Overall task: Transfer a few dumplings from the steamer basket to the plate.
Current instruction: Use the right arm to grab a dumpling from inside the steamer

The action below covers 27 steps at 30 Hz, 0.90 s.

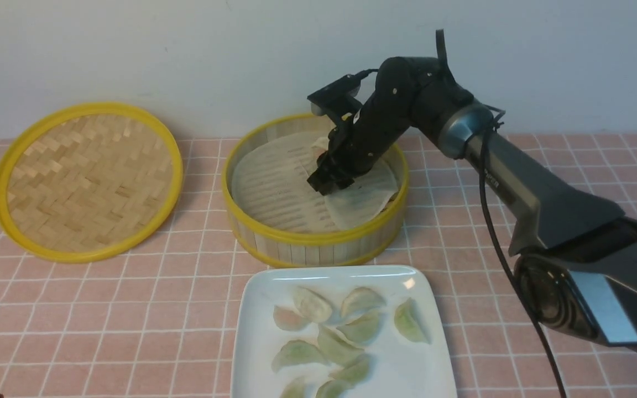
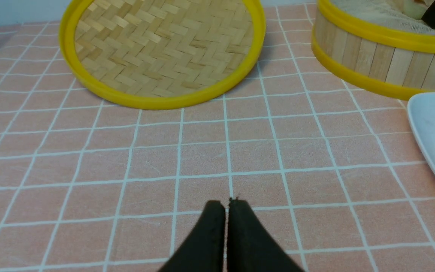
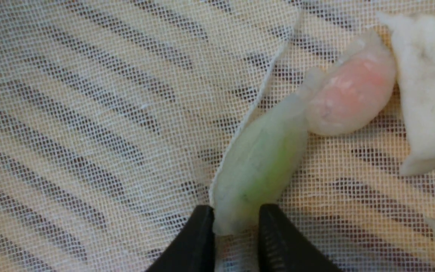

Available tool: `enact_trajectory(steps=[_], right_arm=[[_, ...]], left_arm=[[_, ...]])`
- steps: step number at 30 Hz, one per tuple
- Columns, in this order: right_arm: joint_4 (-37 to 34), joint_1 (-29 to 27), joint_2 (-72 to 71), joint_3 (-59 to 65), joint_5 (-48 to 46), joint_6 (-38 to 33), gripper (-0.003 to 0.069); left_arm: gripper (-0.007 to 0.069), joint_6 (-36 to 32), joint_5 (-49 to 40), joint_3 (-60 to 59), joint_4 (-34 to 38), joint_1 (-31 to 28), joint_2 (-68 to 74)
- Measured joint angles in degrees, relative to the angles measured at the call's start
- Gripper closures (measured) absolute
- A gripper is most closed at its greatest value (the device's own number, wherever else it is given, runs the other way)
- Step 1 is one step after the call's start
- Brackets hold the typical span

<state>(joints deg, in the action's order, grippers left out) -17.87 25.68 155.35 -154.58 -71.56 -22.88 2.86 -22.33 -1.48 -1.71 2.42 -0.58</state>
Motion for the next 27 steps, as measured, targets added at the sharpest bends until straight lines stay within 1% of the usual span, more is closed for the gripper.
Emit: enact_trajectory(steps=[6,10,14,17,18,22,24,25,26,27], right_arm=[[-0.13,0.0,-1.67,0.0,-0.15,6.64,0.0518],[-0.86,0.0,-1.71,0.0,-0.17,8.28,0.0517],[-1.67,0.0,-1.71,0.0,-0.17,12.1,0.0487],[-1.74,0.0,-1.71,0.0,-0.17,13.9,0.0431],[-1.74,0.0,-1.71,0.0,-0.17,14.24,0.0385],[-1.0,0.0,-2.39,0.07,-0.34,16.03,0.0242],[1.19,0.0,-4.0,0.12,-0.46,16.92,0.0167],[3.42,0.0,-5.28,0.12,-0.52,16.98,0.0141],[4.34,0.0,-5.94,0.12,-0.6,17.03,0.0134],[6.95,0.0,-7.05,0.12,-0.6,17.09,0.0126]], left_arm=[[0.063,0.0,0.0,0.0,0.0,0.0,0.0],[0.063,0.0,0.0,0.0,0.0,0.0,0.0],[0.063,0.0,0.0,0.0,0.0,0.0,0.0],[0.063,0.0,0.0,0.0,0.0,0.0,0.0],[0.063,0.0,0.0,0.0,0.0,0.0,0.0],[0.063,0.0,0.0,0.0,0.0,0.0,0.0],[0.063,0.0,0.0,0.0,0.0,0.0,0.0],[0.063,0.0,0.0,0.0,0.0,0.0,0.0],[0.063,0.0,0.0,0.0,0.0,0.0,0.0],[0.063,0.0,0.0,0.0,0.0,0.0,0.0]])
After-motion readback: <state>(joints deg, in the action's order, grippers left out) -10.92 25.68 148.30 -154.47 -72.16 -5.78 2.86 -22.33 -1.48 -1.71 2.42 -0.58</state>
